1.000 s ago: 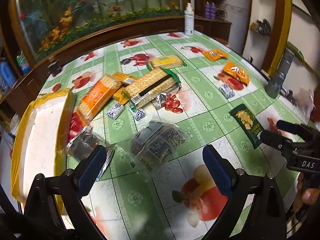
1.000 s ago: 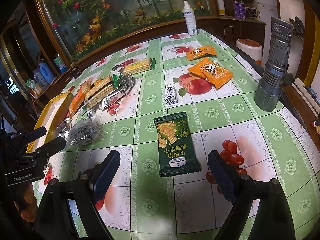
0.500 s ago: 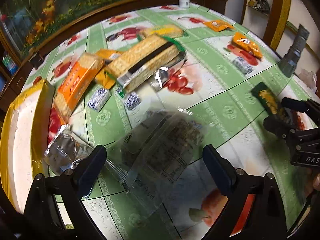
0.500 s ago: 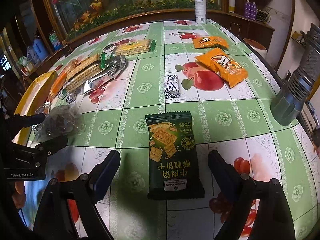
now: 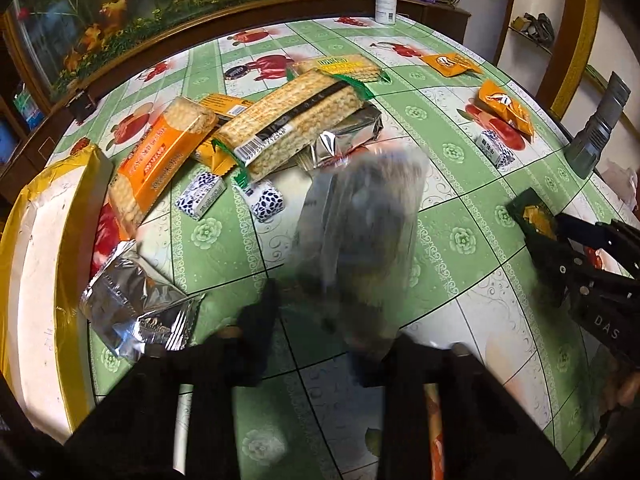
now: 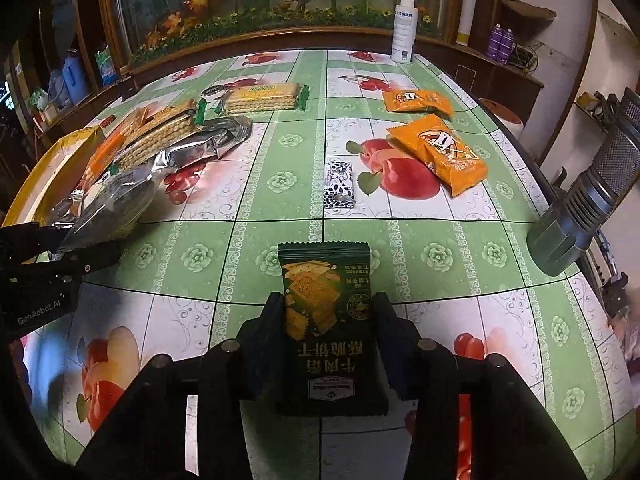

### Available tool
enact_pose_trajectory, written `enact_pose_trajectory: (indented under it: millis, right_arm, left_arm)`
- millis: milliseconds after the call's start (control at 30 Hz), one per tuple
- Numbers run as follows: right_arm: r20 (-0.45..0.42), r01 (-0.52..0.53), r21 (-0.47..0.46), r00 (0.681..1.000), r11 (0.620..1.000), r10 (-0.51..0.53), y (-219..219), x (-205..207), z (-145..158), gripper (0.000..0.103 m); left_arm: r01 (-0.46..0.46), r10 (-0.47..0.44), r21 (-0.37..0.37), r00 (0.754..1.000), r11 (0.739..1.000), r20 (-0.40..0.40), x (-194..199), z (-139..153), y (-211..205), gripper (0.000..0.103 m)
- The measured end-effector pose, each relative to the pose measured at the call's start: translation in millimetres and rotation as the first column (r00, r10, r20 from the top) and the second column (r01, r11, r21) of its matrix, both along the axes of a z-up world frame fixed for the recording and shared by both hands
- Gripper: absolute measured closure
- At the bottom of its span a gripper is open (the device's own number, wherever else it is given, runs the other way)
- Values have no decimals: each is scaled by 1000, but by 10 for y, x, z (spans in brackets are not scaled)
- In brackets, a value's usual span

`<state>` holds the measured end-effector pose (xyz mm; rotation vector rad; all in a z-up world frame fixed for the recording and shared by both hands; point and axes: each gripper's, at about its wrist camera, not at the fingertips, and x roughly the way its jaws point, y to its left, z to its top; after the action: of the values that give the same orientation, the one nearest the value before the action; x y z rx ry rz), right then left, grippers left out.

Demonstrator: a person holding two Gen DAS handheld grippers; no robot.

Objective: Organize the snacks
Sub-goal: 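Lift both held snacks and carry them toward the yellow-rimmed tray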

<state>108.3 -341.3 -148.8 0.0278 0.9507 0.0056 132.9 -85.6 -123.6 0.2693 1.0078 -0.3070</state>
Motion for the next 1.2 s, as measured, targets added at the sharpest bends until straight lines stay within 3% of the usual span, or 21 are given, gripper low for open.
enact_pose_trajectory:
  millis: [67, 167, 333, 467, 933, 1200]
  right_arm:
    - [2, -7, 31, 1000, 999, 7, 2, -37, 14, 57]
    - [8, -17, 76, 1000, 997, 16, -1, -81, 34, 57]
    - [13, -19, 102, 1000, 995, 18, 6, -131, 41, 57]
    - [29, -27, 136, 999, 990, 23, 3, -155, 97, 57]
    - [98, -67, 239, 994, 969, 45, 85, -231, 369, 57]
    - [132, -113, 248, 988, 962, 82, 272, -264, 518, 57]
  left_arm:
    - [-10, 9, -33, 1000, 999, -14, 1, 25, 44, 95]
    - [-23, 19, -79, 999, 997, -42, 22, 40, 118, 95]
    - [-19, 16, -114, 1000, 993, -23, -28, 100, 154, 89]
    - [-43, 39, -142, 999, 989, -29, -2, 107, 189, 103]
    - [-87, 109, -261, 991, 961, 72, -250, 494, 541, 103]
    - [-140, 184, -321, 977, 937, 111, -416, 757, 866, 103]
